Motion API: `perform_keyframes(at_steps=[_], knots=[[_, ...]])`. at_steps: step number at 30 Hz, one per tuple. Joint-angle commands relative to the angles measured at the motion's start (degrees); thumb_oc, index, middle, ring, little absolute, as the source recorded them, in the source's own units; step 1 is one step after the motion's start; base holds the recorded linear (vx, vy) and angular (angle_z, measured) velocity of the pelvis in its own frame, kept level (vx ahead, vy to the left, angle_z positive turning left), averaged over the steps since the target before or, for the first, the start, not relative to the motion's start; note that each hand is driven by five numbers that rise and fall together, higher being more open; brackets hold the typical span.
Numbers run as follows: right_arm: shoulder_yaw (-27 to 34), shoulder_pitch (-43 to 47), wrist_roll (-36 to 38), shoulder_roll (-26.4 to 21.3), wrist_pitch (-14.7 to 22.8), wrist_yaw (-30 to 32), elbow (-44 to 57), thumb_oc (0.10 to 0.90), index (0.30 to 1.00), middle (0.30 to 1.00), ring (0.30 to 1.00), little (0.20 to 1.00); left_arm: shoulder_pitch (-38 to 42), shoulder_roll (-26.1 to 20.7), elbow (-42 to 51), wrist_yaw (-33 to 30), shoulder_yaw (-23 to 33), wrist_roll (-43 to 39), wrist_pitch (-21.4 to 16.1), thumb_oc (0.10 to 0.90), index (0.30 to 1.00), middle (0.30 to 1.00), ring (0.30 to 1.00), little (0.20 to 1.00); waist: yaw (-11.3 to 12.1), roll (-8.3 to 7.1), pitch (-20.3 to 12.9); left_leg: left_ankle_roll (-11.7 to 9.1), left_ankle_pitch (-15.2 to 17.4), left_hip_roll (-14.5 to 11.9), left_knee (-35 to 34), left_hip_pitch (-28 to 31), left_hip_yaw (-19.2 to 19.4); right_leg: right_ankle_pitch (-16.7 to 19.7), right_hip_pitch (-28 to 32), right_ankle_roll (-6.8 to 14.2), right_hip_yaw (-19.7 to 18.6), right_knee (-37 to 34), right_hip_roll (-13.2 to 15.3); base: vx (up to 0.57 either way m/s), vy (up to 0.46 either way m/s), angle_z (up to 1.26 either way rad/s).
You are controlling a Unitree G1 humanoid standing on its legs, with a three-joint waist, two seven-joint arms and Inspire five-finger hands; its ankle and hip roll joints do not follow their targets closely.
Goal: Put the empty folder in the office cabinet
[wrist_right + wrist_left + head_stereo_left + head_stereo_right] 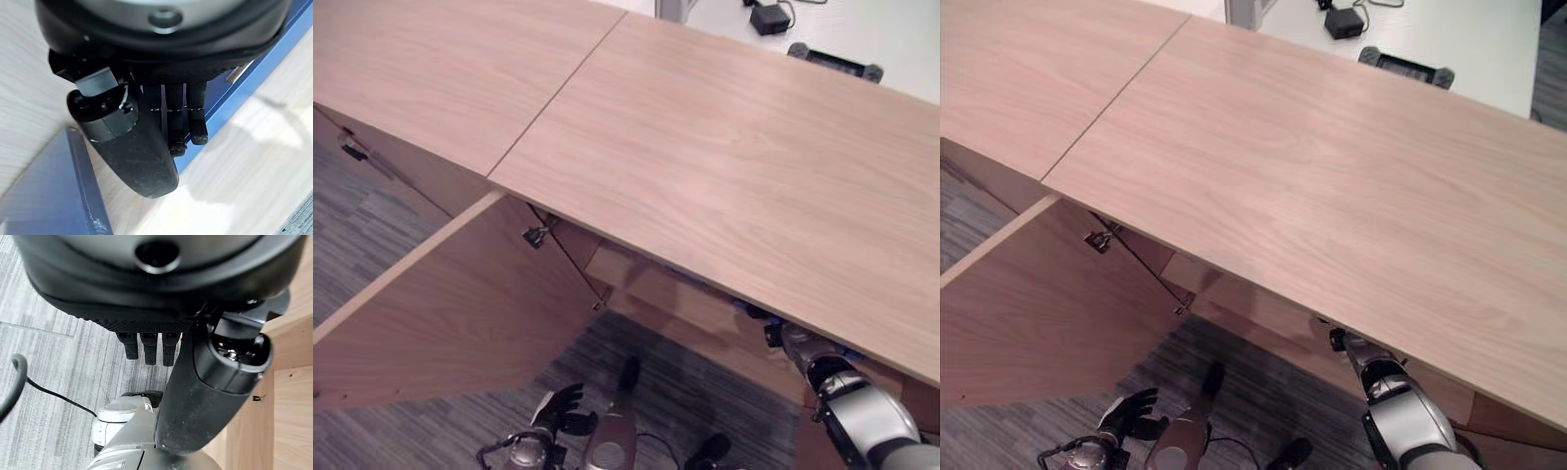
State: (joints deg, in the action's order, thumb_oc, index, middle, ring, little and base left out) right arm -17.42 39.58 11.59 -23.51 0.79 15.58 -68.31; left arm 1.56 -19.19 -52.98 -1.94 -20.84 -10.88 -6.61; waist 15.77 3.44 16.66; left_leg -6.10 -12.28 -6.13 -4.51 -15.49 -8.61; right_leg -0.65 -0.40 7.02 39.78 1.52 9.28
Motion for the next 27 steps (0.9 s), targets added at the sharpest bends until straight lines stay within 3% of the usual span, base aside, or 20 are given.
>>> perform_keyframes(at_steps=[1,4,9,16,27], knots=[[1.3,5.7,4.4,-9.1,3.7,1.9,1.5,0.4,0.3,0.3,0.3,0.3,-2.8,-5.1,0.7,2.7,-2.1,-0.8,-3.5,0.8,0.9,0.9,0.9,0.9,2.0,1.35,0.8,-2.8,5.9,-2.5,0.1,2.5,-1.6,-7.7,-4.6,2.9,-4.1,10.9,4.1,-0.06,0.05,0.08],[2.8,8.7,7.6,-11.4,5.7,2.9,1.9,0.4,0.3,0.3,0.3,0.3,-3.8,-6.6,3.1,2.9,-2.7,-1.4,-4.3,0.8,0.9,0.9,0.9,0.9,2.2,2.77,2.7,-2.8,5.1,-2.4,0.1,0.2,-2.0,-7.9,-8.0,3.0,-4.2,13.1,4.9,-0.07,0.037,0.11],[2.7,10.8,8.1,-15.2,6.2,3.7,1.1,0.4,0.3,0.3,0.3,0.3,-4.7,-7.5,6.6,3.3,-4.0,-2.1,-4.9,0.8,0.9,0.9,0.9,0.9,2.6,3.44,3.4,-3.0,4.7,-2.4,-0.1,-1.7,-2.5,-8.1,-10.2,3.1,-3.7,14.2,5.5,-0.03,0.001,0.03],[2.2,12.6,7.0,-20.7,5.7,3.8,-3.4,0.4,0.3,0.3,0.3,0.3,-4.2,-9.3,8.8,3.7,-5.1,-3.3,-5.8,0.8,0.9,0.9,0.9,0.9,3.2,4.44,4.6,-3.3,4.1,-2.0,-0.3,-4.0,-3.7,-8.4,-12.3,3.1,-2.9,15.0,5.9,-0.02,-0.019,0.1],[0.0,16.4,5.7,-24.3,4.3,3.2,-7.7,0.4,0.3,0.3,0.3,0.3,-2.7,-10.3,9.9,4.0,-6.3,-4.1,-6.0,0.8,0.9,0.9,0.9,0.9,3.8,5.65,5.3,-3.3,3.8,-1.6,-0.5,-6.4,-4.0,-8.8,-16.2,3.4,-3.4,17.5,7.2,-0.01,-0.005,0.03]])
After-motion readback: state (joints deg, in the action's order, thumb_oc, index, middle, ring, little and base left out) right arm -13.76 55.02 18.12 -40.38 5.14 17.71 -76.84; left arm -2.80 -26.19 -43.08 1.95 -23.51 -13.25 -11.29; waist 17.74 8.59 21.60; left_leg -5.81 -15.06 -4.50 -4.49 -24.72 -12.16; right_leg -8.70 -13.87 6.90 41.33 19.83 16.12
